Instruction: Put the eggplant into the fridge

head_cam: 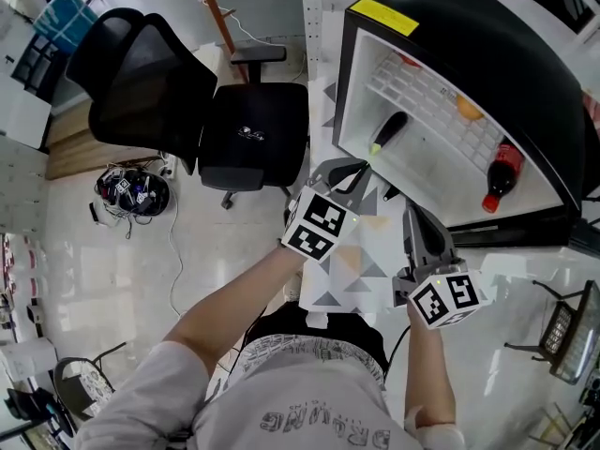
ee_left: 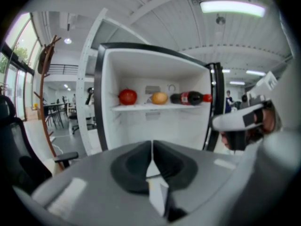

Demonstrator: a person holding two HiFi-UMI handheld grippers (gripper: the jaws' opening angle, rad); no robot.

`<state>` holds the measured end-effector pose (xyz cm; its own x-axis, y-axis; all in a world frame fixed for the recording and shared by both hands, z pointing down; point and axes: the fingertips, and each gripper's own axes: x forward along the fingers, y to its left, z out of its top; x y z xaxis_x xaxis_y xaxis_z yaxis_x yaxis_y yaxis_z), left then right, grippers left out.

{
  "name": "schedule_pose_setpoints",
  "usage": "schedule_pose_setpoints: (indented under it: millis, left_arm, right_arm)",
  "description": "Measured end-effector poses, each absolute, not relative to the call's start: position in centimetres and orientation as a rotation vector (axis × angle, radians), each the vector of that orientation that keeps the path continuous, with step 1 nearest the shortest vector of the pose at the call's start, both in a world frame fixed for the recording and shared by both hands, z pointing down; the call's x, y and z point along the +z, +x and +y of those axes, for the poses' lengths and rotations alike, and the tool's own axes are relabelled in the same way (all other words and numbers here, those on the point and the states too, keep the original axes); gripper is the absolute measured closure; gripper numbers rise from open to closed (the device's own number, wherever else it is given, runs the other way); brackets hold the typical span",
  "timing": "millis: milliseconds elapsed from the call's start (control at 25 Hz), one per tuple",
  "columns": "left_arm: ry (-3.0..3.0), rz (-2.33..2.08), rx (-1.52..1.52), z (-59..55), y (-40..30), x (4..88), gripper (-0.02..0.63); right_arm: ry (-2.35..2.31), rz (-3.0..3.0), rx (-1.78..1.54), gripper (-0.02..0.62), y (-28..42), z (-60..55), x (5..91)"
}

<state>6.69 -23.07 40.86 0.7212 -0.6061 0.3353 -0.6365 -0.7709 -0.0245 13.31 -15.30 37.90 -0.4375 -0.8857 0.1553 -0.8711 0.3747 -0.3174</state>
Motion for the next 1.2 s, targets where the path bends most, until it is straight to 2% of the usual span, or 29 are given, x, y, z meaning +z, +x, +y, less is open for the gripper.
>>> schedule_pose_setpoints:
  millis: [640, 1200]
  left_arm:
    - [2.876, -0.968, 0.356, -18.3, 3.4, 34.4, 0.598]
    - [2.853, -0.942, 0.395, -15.6, -1.9, 37.1, 0.598]
  right_arm:
    - [-1.630, 2.585, -0.529, 0.592, 11.6, -14.1, 36.3]
    - [-1.653, 2.588, -0.485, 0.592, 12.1, -12.9, 35.1]
